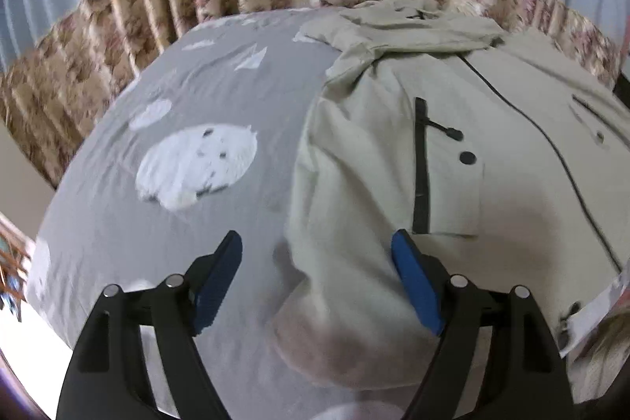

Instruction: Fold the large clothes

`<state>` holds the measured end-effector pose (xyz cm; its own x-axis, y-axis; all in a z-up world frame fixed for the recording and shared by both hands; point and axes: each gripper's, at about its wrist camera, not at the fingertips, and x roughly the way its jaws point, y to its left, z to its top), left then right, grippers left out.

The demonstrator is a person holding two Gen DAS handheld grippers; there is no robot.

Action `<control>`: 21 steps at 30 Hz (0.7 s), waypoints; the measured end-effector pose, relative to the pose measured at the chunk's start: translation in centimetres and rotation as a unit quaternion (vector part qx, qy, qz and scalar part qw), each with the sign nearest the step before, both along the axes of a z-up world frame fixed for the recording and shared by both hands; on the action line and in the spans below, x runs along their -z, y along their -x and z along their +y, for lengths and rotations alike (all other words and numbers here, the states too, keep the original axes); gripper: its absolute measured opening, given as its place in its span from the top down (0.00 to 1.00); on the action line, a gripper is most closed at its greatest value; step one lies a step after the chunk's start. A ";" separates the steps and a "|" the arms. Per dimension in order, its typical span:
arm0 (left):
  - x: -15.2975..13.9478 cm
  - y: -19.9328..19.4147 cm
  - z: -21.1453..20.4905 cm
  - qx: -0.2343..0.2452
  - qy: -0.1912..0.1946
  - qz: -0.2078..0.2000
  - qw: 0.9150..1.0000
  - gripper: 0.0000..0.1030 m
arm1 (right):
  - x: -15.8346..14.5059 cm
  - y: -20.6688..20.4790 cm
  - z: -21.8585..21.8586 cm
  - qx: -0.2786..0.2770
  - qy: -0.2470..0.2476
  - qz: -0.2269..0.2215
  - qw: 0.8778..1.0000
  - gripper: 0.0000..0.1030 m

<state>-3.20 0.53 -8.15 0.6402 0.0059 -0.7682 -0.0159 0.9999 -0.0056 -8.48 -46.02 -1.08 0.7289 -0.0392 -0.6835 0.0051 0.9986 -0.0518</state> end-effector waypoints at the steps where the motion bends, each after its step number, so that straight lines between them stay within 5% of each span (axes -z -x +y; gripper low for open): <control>1: 0.3 0.1 0.0 0.000 0.006 0.008 1.000 0.20 | 0.9 -0.1 0.1 -0.005 0.005 0.016 1.000 0.93; 10: 1.5 0.4 -0.8 0.013 0.012 0.021 1.000 0.23 | 5.2 -1.0 0.7 -0.019 0.004 0.059 0.998 0.93; 15: 0.9 0.9 -2.1 0.042 0.012 -0.002 0.999 0.91 | 4.9 -0.5 0.8 -0.024 -0.007 0.050 0.998 0.93; 18: -0.3 1.8 -2.0 0.039 0.021 -0.029 0.999 0.96 | 4.4 -0.3 0.7 -0.025 -0.022 0.038 0.999 0.93; 21: -2.8 4.3 -2.3 0.030 -0.018 -0.079 0.996 0.97 | 3.5 0.5 0.7 -0.021 -0.039 0.014 0.999 0.93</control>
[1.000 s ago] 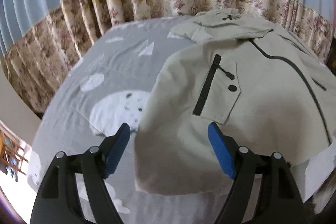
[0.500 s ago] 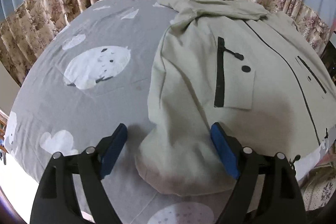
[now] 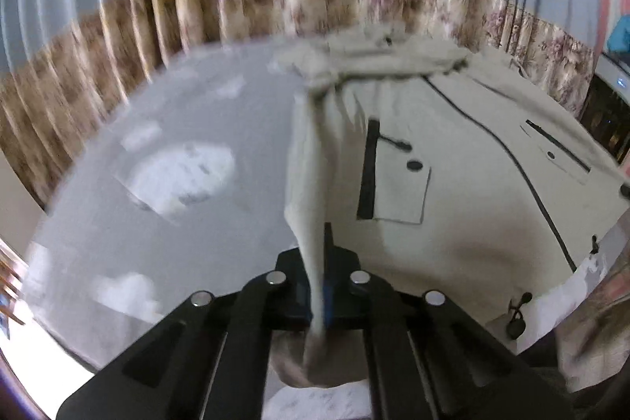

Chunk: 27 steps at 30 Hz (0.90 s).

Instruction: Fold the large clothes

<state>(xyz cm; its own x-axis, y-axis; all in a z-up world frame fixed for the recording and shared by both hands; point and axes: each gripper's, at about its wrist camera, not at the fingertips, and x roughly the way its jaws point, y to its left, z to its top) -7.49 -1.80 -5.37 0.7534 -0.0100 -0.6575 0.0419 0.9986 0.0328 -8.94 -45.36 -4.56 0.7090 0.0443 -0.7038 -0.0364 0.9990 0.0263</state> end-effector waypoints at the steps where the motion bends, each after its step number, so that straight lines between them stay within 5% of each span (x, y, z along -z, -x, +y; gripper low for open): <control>1: -0.5 0.5 0.2 -0.007 0.002 -0.003 1.000 0.97 | -0.4 0.3 -0.1 -0.001 -0.017 -0.004 1.000 0.93; 4: -0.8 1.9 1.5 -0.039 0.009 0.006 0.999 0.97 | -0.6 1.4 0.3 -0.007 -0.030 -0.002 1.000 0.93; 7: 2.7 1.0 2.9 -0.053 0.027 0.062 0.996 0.94 | 2.3 0.8 -0.1 0.011 -0.036 0.045 0.998 0.93; 10: 3.6 1.2 3.0 -0.048 -0.002 0.046 0.998 0.72 | 3.5 0.5 -0.7 0.015 -0.045 0.061 0.997 0.87; 13: 2.1 1.1 4.7 -0.069 0.007 0.024 0.997 0.49 | 2.7 0.4 -0.9 0.003 -0.035 0.062 0.997 0.76; 19: -3.0 0.0 8.1 -0.108 0.048 -0.013 0.993 0.37 | -3.1 1.2 -3.7 0.013 -0.025 -0.014 1.000 0.56; 22: -5.6 -3.1 7.7 -0.105 0.032 -0.018 0.994 0.37 | -5.1 -0.7 -4.3 0.020 -0.013 -0.041 0.999 0.50; 27: -8.8 -8.7 5.5 -0.064 0.043 -0.042 0.996 0.27 | -7.5 -6.9 -2.8 0.004 -0.096 -0.078 0.992 0.31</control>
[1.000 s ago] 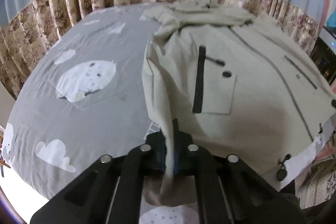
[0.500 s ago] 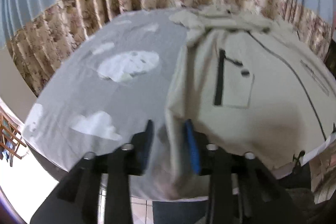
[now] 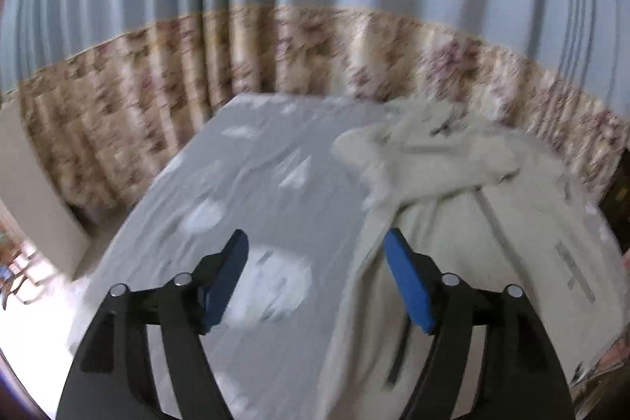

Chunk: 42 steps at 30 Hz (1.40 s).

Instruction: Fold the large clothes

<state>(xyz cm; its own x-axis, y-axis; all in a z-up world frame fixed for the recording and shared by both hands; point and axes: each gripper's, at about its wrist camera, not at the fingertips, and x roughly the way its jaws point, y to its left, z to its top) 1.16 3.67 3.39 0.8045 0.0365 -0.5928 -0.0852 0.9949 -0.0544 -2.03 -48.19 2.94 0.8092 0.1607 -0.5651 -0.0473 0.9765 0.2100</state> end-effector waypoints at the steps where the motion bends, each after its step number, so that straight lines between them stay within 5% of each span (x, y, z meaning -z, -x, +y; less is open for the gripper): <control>1: -0.2 -1.7 -0.8 0.008 -0.001 0.006 1.000 0.27 | -0.4 -1.7 1.0 -0.011 -0.003 -0.005 1.000 0.28; 7: 1.7 -12.4 -4.7 0.029 -0.018 0.050 0.998 0.24 | -1.0 -13.7 9.1 -0.072 0.018 0.001 0.997 0.25; 15: 6.0 -20.7 -6.7 0.023 -0.023 0.100 0.994 0.24 | 3.7 -27.2 17.6 -0.085 0.083 0.073 0.990 0.26; 21: 8.9 -23.1 -5.5 0.000 -0.003 0.138 0.990 0.24 | 8.6 -33.7 17.6 -0.073 0.068 0.155 0.983 0.55; 23: 9.8 -23.5 -5.3 -0.001 -0.007 0.151 0.988 0.24 | 9.7 -34.4 17.8 -0.095 0.057 0.177 0.978 0.84; 25: 10.5 -23.6 -5.3 0.003 -0.026 0.154 0.988 0.22 | 9.3 -33.4 18.1 -0.102 0.080 0.163 0.978 0.93; 30: 10.9 -23.8 -5.3 -0.003 -0.082 0.141 0.987 0.22 | 7.2 -27.8 17.3 -0.079 0.084 0.120 0.986 0.94; 32: 11.0 -24.0 -5.9 -0.002 -0.117 0.134 0.984 0.22 | 9.4 -27.4 17.9 -0.083 0.113 0.156 0.978 0.89; 35: 10.9 -23.9 -6.3 0.001 -0.152 0.121 0.981 0.24 | 8.2 -25.3 16.7 -0.082 0.091 0.116 0.986 0.67; 38: 9.6 -22.7 -5.8 0.013 -0.125 0.104 0.987 0.24 | 5.2 -22.7 13.7 -0.060 0.064 0.067 0.994 0.54; 42: 6.2 -20.4 -5.2 0.019 -0.088 0.068 0.994 0.24 | 3.4 -22.0 7.3 0.006 0.085 0.053 0.995 0.52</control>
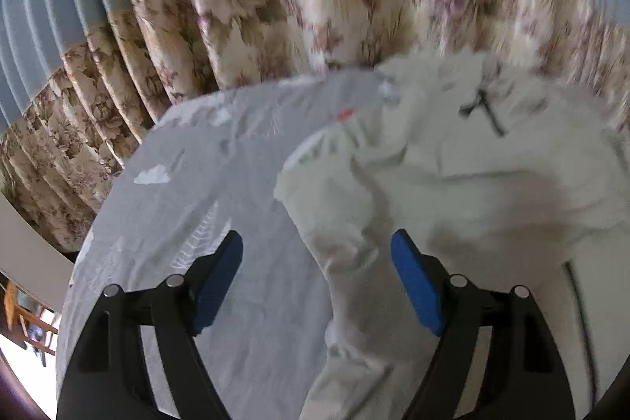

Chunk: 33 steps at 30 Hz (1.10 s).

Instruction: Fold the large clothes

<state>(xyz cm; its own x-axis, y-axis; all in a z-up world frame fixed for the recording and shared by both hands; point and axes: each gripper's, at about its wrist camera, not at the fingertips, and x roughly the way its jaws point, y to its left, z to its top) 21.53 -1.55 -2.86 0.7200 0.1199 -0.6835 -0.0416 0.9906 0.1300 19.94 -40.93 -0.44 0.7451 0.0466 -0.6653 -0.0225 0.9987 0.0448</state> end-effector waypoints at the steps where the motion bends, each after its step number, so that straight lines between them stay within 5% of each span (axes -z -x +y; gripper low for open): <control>1: -0.7 0.5 0.0 0.004 0.009 -0.004 1.000 0.24 | 0.4 -0.4 -1.4 0.011 0.000 0.009 1.000 0.52; 8: -3.7 3.4 -0.9 0.026 0.033 -0.023 0.999 0.24 | 5.0 -1.3 -4.1 0.002 -0.006 0.072 0.997 0.50; 11: -4.0 3.9 -1.5 0.027 0.032 -0.024 0.999 0.23 | 7.7 -2.1 -3.7 0.014 0.046 0.101 0.994 0.52; 12: -4.0 4.0 -1.5 0.029 0.032 -0.024 0.999 0.23 | 8.4 -2.5 -3.8 0.021 0.057 0.106 0.992 0.57; 14: -4.1 4.4 -1.6 0.029 0.026 -0.030 0.999 0.23 | 8.9 -2.7 -4.8 0.037 0.075 0.106 0.991 0.95; 19: -4.1 4.7 -0.7 0.016 0.027 -0.032 0.999 0.23 | 5.6 -2.1 -10.2 0.119 0.088 0.043 0.988 0.97; 26: -4.7 5.2 0.0 0.007 0.038 -0.041 0.998 0.23 | 1.3 0.4 -22.4 0.277 0.069 -0.021 0.958 0.97; 33: -4.5 5.2 -0.1 0.011 0.052 -0.035 0.998 0.23 | 1.0 1.5 -23.5 0.254 -0.010 -0.041 0.966 0.98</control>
